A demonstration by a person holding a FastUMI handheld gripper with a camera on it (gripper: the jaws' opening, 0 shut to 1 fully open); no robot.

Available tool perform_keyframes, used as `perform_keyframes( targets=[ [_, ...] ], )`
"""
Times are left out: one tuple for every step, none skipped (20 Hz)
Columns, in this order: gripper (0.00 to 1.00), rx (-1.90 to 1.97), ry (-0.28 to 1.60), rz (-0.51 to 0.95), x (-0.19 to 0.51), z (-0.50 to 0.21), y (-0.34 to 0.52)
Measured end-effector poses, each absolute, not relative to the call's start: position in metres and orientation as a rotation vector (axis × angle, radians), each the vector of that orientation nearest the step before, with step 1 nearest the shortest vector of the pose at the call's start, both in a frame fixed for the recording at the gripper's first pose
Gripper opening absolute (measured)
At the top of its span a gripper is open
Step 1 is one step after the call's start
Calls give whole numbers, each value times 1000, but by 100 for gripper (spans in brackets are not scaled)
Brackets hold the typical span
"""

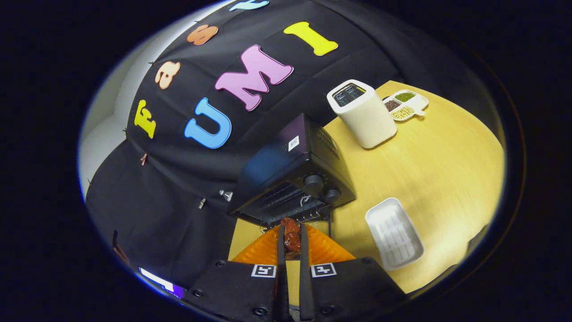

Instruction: Open the toaster oven, put the food inside, and close the toaster oven door.

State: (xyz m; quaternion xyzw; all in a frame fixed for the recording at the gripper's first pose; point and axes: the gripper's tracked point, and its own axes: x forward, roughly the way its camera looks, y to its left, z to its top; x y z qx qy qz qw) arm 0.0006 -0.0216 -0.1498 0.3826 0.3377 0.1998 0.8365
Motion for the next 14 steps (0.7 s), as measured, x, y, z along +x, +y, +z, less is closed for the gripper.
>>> perform_keyframes(
  targets=[
    [14, 829, 702, 413, 2, -151, -11],
    [14, 847, 688, 405, 3, -152, 1],
    [14, 864, 676, 397, 6, -153, 11],
    [14, 881, 659, 385, 9, -155, 21],
    [14, 903, 638, 369, 14, -157, 31],
    [14, 922, 612, 353, 20, -160, 39],
    [14, 942, 583, 336, 25, -161, 47],
    [14, 970, 547, 318, 33, -162, 55],
    [13, 1001, 514, 302, 39, -163, 64],
    [14, 1029, 488, 290, 45, -165, 73],
    [14, 1037, 464, 285, 51, -169, 84],
    [13, 1031, 441, 278, 57, -175, 93],
    [14, 1026, 421, 265, 63, -181, 101],
    [14, 1029, 402, 256, 69, -185, 108]
  ],
)
